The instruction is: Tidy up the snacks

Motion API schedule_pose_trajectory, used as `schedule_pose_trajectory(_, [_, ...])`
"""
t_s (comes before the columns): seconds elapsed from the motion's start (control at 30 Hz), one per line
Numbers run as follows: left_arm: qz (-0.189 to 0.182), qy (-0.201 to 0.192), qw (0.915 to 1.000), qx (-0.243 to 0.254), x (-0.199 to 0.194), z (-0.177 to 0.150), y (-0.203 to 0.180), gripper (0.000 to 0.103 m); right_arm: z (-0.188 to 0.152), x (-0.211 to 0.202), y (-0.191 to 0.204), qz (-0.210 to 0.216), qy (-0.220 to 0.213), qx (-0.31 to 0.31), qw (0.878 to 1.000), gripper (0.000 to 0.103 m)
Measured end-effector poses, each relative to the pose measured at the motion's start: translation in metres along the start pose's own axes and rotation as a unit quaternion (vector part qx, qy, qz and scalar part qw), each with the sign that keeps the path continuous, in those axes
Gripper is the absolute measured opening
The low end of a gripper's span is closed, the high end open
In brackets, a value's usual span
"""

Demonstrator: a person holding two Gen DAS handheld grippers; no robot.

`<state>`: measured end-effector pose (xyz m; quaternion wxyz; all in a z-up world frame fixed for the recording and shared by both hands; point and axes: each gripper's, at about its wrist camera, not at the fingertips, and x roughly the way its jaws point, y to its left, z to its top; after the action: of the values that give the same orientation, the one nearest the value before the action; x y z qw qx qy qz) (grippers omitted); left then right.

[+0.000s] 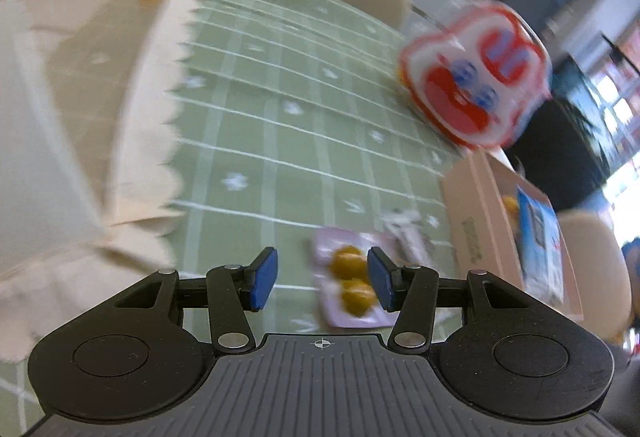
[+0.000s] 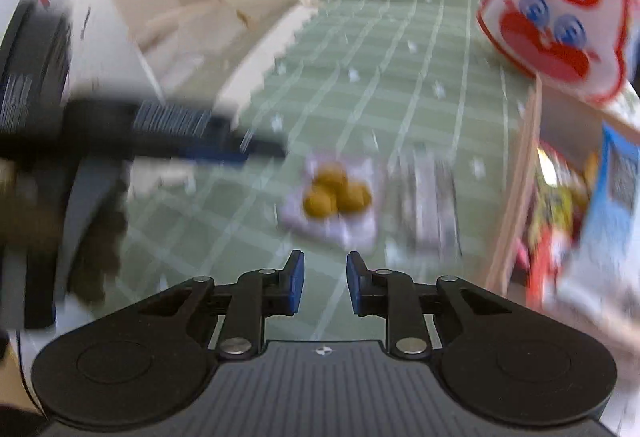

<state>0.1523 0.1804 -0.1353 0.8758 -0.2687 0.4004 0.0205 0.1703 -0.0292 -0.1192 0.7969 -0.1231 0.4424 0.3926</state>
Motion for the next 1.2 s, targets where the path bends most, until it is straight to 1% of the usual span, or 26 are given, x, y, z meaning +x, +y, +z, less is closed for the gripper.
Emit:
schedule_pose_trajectory(0.07, [-0.011, 0.007, 0.9996, 0.024, 0.008, 0.001, -0.019, 0.055, -0.021, -0.005, -0.001, -0.003, 0.004, 0.02, 1.0, 0.025])
schedule_pose_trajectory(0.1, [-0.016, 0.009, 0.9992, 0.037, 0.011, 0.001, -0.029, 0.055, -0.029, -0.009, -0.002, -0.007, 0.004, 0.028, 1.0, 0.031])
schedule_pose_trajectory(0.13, [-0.019, 0.01, 0.9985, 0.051, 0.017, 0.001, -0.041, 0.055, -0.037, -0.013, -0.002, -0.015, 0.004, 0.034, 0.999, 0.041])
schedule_pose_trajectory(0.2, [-0.008, 0.022, 0.9965, 0.08, 0.031, -0.001, -0.062, 0.055, -0.053, -0.017, -0.004, -0.045, 0.0, 0.046, 0.998, 0.053])
schedule_pose_trajectory(0.27, [0.017, 0.042, 0.9932, 0.108, 0.049, -0.002, -0.082, 0.055, -0.063, -0.021, -0.005, -0.075, -0.004, 0.052, 0.996, 0.054])
schedule_pose_trajectory(0.3, [0.033, 0.034, 0.991, 0.125, 0.053, -0.002, -0.09, 0.054, -0.068, -0.023, -0.005, -0.086, -0.005, 0.054, 0.995, 0.054])
schedule_pose_trajectory(0.33, [0.043, 0.038, 0.9897, 0.131, 0.058, -0.002, -0.096, 0.054, -0.073, -0.026, -0.005, -0.098, -0.009, 0.056, 0.994, 0.056])
schedule_pose_trajectory(0.4, [0.038, 0.056, 0.9906, 0.119, 0.068, -0.002, -0.103, 0.054, -0.084, -0.032, -0.004, -0.12, -0.017, 0.054, 0.991, 0.06])
schedule_pose_trajectory(0.43, [0.042, 0.06, 0.9898, 0.122, 0.072, -0.003, -0.107, 0.054, -0.089, -0.035, -0.005, -0.133, -0.021, 0.056, 0.989, 0.062])
schedule_pose_trajectory(0.5, [0.059, 0.061, 0.9848, 0.152, 0.081, -0.006, -0.116, 0.055, -0.098, -0.038, -0.009, -0.149, -0.023, 0.06, 0.987, 0.065])
schedule_pose_trajectory(0.53, [0.068, 0.054, 0.9815, 0.171, 0.083, -0.008, -0.121, 0.055, -0.102, -0.039, -0.012, -0.153, -0.024, 0.064, 0.986, 0.069])
schedule_pose_trajectory(0.57, [0.074, 0.052, 0.9785, 0.185, 0.086, -0.009, -0.125, 0.055, -0.106, -0.042, -0.014, -0.158, -0.03, 0.069, 0.985, 0.07])
schedule_pose_trajectory(0.6, [0.078, 0.05, 0.976, 0.197, 0.088, -0.009, -0.128, 0.058, -0.11, -0.045, -0.015, -0.162, -0.033, 0.072, 0.984, 0.072])
schedule_pose_trajectory(0.7, [0.081, 0.05, 0.9659, 0.241, 0.09, -0.014, -0.132, 0.059, -0.119, -0.05, -0.018, -0.166, -0.043, 0.075, 0.982, 0.077])
schedule_pose_trajectory(0.8, [0.088, 0.046, 0.9442, 0.314, 0.085, -0.026, -0.134, 0.059, -0.124, -0.051, -0.02, -0.169, -0.055, 0.082, 0.981, 0.084])
schedule_pose_trajectory(0.83, [0.086, 0.045, 0.9408, 0.325, 0.081, -0.029, -0.133, 0.058, -0.126, -0.05, -0.02, -0.172, -0.059, 0.087, 0.98, 0.088])
schedule_pose_trajectory(0.87, [0.081, 0.048, 0.9415, 0.324, 0.077, -0.03, -0.128, 0.057, -0.13, -0.046, -0.021, -0.174, -0.064, 0.091, 0.978, 0.09])
schedule_pose_trajectory(0.93, [0.068, 0.051, 0.9492, 0.303, 0.071, -0.03, -0.119, 0.055, -0.137, -0.045, -0.025, -0.178, -0.08, 0.103, 0.975, 0.099])
schedule_pose_trajectory(1.0, [0.063, 0.046, 0.9561, 0.283, 0.067, -0.031, -0.114, 0.054, -0.144, -0.044, -0.025, -0.184, -0.099, 0.107, 0.972, 0.1])
schedule_pose_trajectory(1.03, [0.064, 0.044, 0.9577, 0.277, 0.067, -0.031, -0.115, 0.055, -0.149, -0.045, -0.023, -0.187, -0.109, 0.105, 0.971, 0.102])
schedule_pose_trajectory(1.07, [0.067, 0.044, 0.9576, 0.277, 0.068, -0.031, -0.117, 0.055, -0.153, -0.045, -0.021, -0.19, -0.121, 0.107, 0.969, 0.103])
schedule_pose_trajectory(1.13, [0.076, 0.044, 0.955, 0.283, 0.073, -0.03, -0.123, 0.057, -0.153, -0.044, -0.022, -0.191, -0.123, 0.107, 0.968, 0.103])
schedule_pose_trajectory(1.2, [0.081, 0.047, 0.9565, 0.276, 0.076, -0.027, -0.126, 0.056, -0.153, -0.045, -0.022, -0.19, -0.124, 0.107, 0.968, 0.103])
